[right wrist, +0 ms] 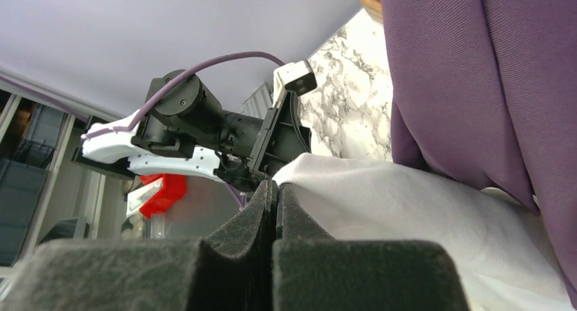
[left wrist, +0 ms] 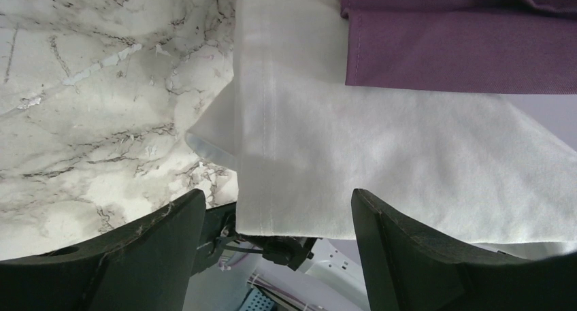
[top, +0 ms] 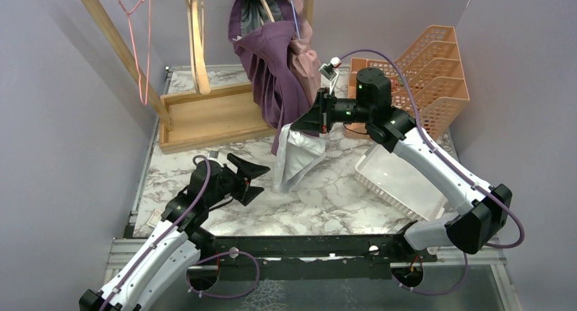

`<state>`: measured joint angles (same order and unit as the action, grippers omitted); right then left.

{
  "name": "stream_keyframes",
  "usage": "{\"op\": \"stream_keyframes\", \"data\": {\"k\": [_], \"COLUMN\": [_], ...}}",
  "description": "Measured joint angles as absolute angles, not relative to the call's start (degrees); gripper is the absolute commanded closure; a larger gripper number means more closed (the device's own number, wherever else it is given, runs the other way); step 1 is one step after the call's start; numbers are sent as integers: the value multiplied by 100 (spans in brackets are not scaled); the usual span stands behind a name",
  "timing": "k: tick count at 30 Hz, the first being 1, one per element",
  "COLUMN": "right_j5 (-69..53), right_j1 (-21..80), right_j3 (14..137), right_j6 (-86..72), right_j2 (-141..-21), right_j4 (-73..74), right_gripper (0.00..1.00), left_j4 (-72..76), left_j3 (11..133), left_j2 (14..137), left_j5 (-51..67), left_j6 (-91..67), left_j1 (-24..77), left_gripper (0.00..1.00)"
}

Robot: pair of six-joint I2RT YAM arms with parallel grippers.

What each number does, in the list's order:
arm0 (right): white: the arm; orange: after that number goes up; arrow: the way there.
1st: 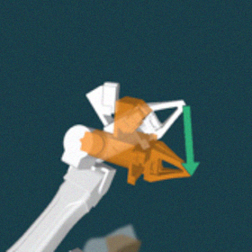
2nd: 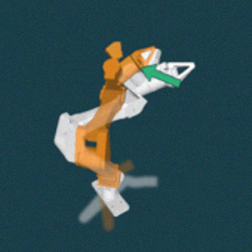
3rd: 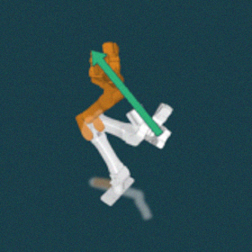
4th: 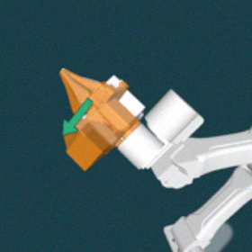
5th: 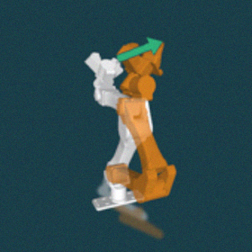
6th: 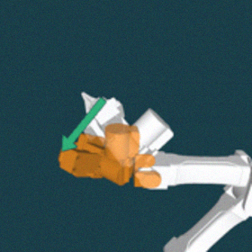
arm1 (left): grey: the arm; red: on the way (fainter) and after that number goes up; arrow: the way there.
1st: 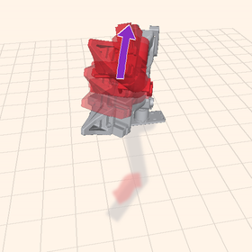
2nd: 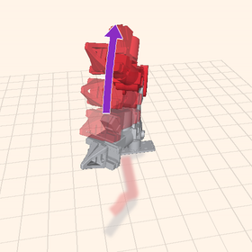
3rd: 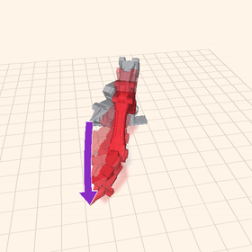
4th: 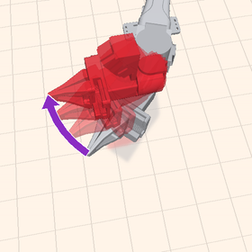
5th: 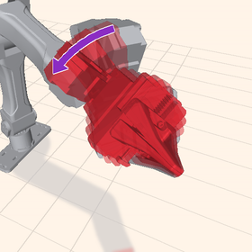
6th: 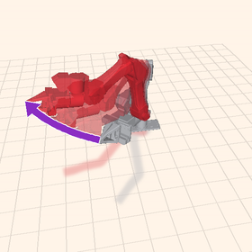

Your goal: Place the skirt on the hanger

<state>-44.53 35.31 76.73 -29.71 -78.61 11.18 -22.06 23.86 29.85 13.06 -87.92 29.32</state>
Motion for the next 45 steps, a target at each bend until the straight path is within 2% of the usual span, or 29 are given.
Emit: {"op": "stream_keyframes", "data": {"k": [6, 17, 20, 22, 24, 27, 28, 33, 37, 45], "right_j5": [-4219, -4099, -4093, -4093, -4082, -4012, -3975, -3629, -3159, -2073], "right_j1": [3531, 3531, 3531, 3531, 3531, 3531, 3531, 3531, 3531, 3531], "right_j3": [7583, 7376, 7308, 7253, 7210, 7166, 7159, 7177, 7448, 8600], "right_j6": [-3022, -3225, -3264, -3297, -3301, -3297, -3295, -3039, -2504, -1264], "right_j2": [-7852, -7769, -7701, -7664, -7631, -7594, -7579, -7441, -7426, -7454], "right_j4": [1007, 781, 751, 729, 727, 731, 735, 987, 1623, 2976], "right_gripper": [99, 99, 99, 99, 99, 99, 99, 99, 99, 99], "left_j4": [-1997, -1522, -1555, -1573, -1573, -1581, -1581, -1815, -2279, -2976], "left_j3": [2351, 2292, 2292, 2292, 2292, 2292, 2292, 2469, 3109, 5457], "left_j2": [3179, 2989, 3197, 3385, 3577, 3699, 3699, 3642, 3616, 4359], "left_j5": [1428, 1140, 1066, 1022, 965, 921, 891, 510, -130, -1269], "left_j6": [-9094, -10040, -10840, -11124, -11284, -11380, -11380, -11010, -10103, -7087], "left_j1": [2934, 2934, 2934, 2934, 2934, 2934, 2934, 2934, 2932, 2926], "left_gripper": [11, 15, 26, 39, 57, 92, 100, 100, 100, 100]}}
